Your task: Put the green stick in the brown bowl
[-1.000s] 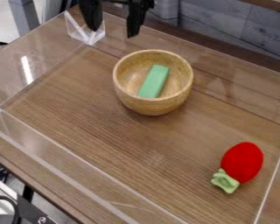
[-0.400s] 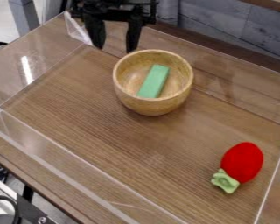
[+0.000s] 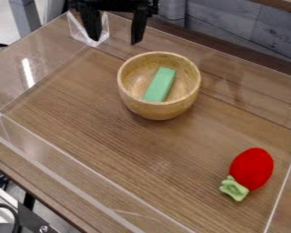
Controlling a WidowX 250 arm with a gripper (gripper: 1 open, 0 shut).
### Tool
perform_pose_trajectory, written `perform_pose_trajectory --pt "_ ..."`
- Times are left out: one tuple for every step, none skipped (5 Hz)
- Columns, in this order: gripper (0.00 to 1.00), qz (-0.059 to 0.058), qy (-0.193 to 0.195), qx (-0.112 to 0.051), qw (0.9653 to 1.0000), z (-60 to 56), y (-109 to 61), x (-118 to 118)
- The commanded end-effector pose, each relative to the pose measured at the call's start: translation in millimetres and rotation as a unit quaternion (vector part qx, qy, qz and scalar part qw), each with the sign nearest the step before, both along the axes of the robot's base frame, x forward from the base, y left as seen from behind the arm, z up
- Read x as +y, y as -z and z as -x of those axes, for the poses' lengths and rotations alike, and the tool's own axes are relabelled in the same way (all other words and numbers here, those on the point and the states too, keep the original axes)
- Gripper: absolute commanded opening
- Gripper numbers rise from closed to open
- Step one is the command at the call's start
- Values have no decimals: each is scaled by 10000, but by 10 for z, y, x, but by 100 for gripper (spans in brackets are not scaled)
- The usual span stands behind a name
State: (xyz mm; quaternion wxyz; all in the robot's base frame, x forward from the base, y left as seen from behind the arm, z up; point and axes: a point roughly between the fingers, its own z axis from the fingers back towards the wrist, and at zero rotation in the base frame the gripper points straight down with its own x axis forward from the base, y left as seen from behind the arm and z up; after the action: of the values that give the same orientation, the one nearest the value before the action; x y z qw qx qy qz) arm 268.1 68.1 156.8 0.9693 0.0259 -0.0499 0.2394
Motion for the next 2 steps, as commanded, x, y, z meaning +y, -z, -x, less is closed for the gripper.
perform_pose_trajectory --pt "100 -28 363 -194 9991 -33 -116 -25" --pt "100 -1 431 -151 9990 120 -107 -184"
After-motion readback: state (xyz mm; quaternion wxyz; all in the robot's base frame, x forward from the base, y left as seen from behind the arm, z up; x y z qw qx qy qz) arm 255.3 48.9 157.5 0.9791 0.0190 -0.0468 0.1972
